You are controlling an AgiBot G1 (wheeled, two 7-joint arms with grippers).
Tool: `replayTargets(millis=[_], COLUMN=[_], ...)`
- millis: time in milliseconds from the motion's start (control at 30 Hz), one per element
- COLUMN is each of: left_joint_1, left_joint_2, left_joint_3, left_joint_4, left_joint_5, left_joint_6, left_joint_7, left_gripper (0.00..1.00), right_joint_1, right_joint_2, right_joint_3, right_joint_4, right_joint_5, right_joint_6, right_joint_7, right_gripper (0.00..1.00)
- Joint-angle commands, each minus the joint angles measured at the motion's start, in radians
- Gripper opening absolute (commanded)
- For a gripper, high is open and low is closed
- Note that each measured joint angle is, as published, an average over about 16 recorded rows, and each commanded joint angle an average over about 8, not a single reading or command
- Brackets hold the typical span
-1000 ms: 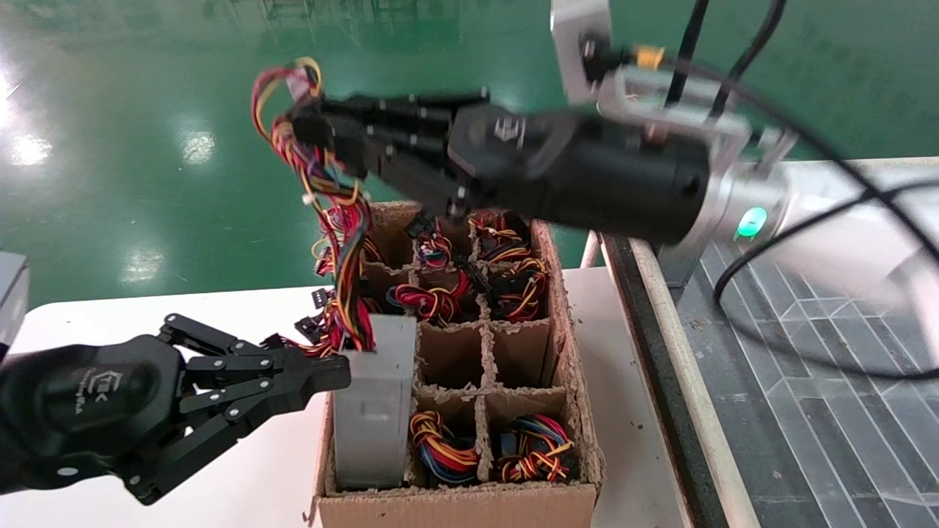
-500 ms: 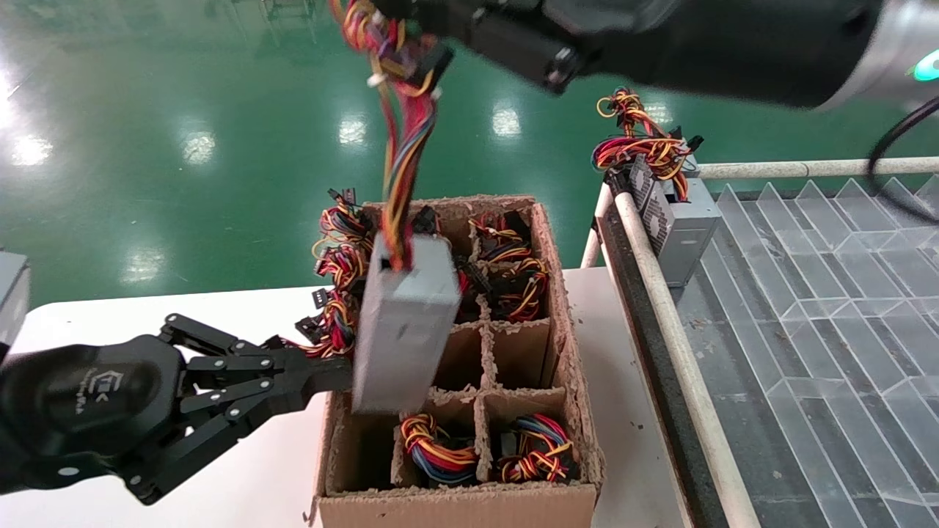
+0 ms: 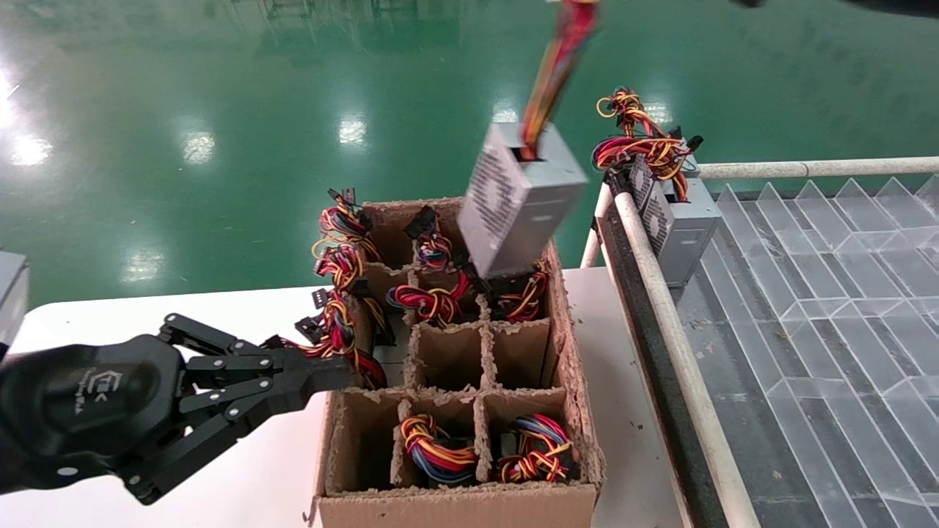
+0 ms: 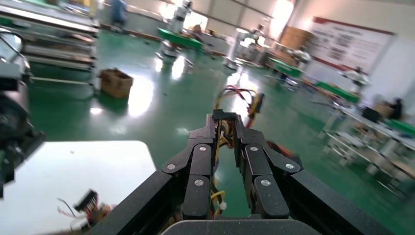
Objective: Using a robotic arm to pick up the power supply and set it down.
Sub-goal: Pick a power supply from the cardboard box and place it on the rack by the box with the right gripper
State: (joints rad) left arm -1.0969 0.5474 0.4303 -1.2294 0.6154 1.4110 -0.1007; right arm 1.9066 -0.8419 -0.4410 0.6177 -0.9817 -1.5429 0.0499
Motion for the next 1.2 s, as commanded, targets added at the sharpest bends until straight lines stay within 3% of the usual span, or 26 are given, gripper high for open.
replayTargets(millis=[33, 367, 600, 933, 1200], left_joint_1=[0.0, 0.0, 0.0, 0.0, 0.0], left_joint_2=[0.0, 0.0, 0.0, 0.0, 0.0], left_joint_3=[0.0, 0.0, 0.0, 0.0, 0.0], left_joint_4=[0.0, 0.0, 0.0, 0.0, 0.0], left_joint_5=[0.0, 0.0, 0.0, 0.0, 0.0], left_joint_6=[0.0, 0.0, 0.0, 0.0, 0.0], left_joint_7=[0.0, 0.0, 0.0, 0.0, 0.0], left_gripper=[0.0, 0.0, 0.0, 0.0, 0.0], right_joint_1=[-0.003, -0.122, -0.259, -0.399, -0.434], right_joint_2=[0.041, 0.281, 0.414, 0.47, 0.479], right_joint_3=[0.004, 0.038, 0.075, 0.083, 0.082], right_joint_4=[0.017, 0.209, 0.323, 0.407, 0.422], right_joint_5=[0.0, 0.009, 0.04, 0.012, -0.007], right_joint_6=[0.004, 0.073, 0.177, 0.356, 0.418], right_joint_7=[0.01, 0.132, 0.184, 0.19, 0.19], right_gripper=[0.0, 0.0, 0.0, 0.0, 0.0])
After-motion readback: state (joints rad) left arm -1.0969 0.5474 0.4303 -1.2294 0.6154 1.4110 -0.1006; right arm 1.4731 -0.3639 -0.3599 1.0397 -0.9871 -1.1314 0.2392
